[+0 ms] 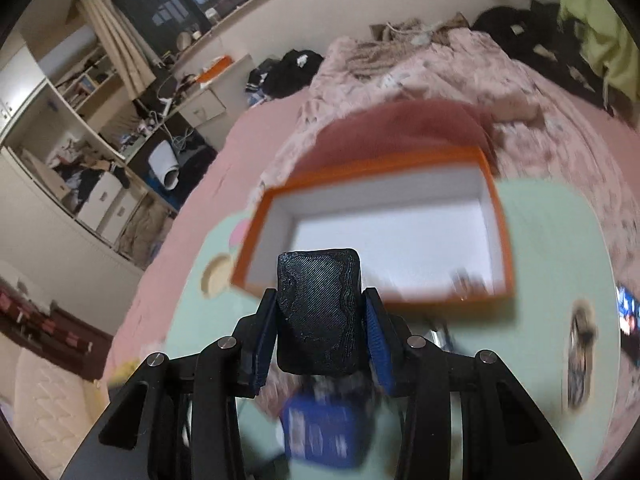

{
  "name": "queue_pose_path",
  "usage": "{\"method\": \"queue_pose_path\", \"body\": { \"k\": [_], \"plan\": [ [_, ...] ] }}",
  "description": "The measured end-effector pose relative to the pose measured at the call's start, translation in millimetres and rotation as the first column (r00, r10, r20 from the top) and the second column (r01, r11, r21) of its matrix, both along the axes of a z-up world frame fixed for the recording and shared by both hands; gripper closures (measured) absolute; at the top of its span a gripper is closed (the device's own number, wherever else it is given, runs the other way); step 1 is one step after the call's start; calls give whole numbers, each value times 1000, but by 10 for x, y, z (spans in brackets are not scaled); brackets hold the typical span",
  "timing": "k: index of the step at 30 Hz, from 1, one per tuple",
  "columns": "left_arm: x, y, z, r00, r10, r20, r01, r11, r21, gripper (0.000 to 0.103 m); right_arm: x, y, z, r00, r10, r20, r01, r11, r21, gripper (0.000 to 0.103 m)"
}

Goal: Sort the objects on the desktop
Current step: 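Carry the black pouch out and set it beside the blue tin with the right gripper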

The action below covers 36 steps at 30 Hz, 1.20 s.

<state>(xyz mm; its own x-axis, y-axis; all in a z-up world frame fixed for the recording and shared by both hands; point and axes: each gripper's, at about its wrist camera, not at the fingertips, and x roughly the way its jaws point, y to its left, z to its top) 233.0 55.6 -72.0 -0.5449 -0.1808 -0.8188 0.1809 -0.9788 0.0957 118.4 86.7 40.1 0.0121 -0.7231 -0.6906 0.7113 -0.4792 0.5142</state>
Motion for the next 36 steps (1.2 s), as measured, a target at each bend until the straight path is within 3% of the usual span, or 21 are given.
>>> {"method": "queue_pose_path", "body": {
  "k": [5,8,11,13,16,20,25,31,36],
  "plan": [
    [0,3,3,1000,-4,1,4,1000,2,0,264,386,-422,1000,7,12,-7,997,78,62],
    [-2,-6,-1,1000,-6,3,6,1000,2,0,328,510,-606,999,12,40,-14,997,71,62],
    [-3,-7,-1,1000,-7,3,7,1000,5,0,431,521,-636,999,24,-26,-22,998,66,60],
    [6,-11,1,1000,-4,3,4,1000,6,0,541,522,-615,994,34,-103,-28,998,61,39],
    [33,-41,4,1000,15,1,-15,1000,9,0,688,573,-595,980,27,-199,-19,999,40,23],
    [61,-106,16,1000,26,-14,-25,999,42,0,889,768,-636,956,38,-291,-26,999,45,19],
    [68,-161,22,999,33,-22,-32,998,63,0,1031,1009,-694,942,7,-335,8,999,44,16],
    [89,-228,84,998,37,-51,-33,995,90,0,1192,1093,-779,909,19,-417,29,994,107,13],
    [101,-293,197,995,39,-95,-30,995,95,0,1244,984,-944,909,62,-413,4,988,157,12]
  ]
}}
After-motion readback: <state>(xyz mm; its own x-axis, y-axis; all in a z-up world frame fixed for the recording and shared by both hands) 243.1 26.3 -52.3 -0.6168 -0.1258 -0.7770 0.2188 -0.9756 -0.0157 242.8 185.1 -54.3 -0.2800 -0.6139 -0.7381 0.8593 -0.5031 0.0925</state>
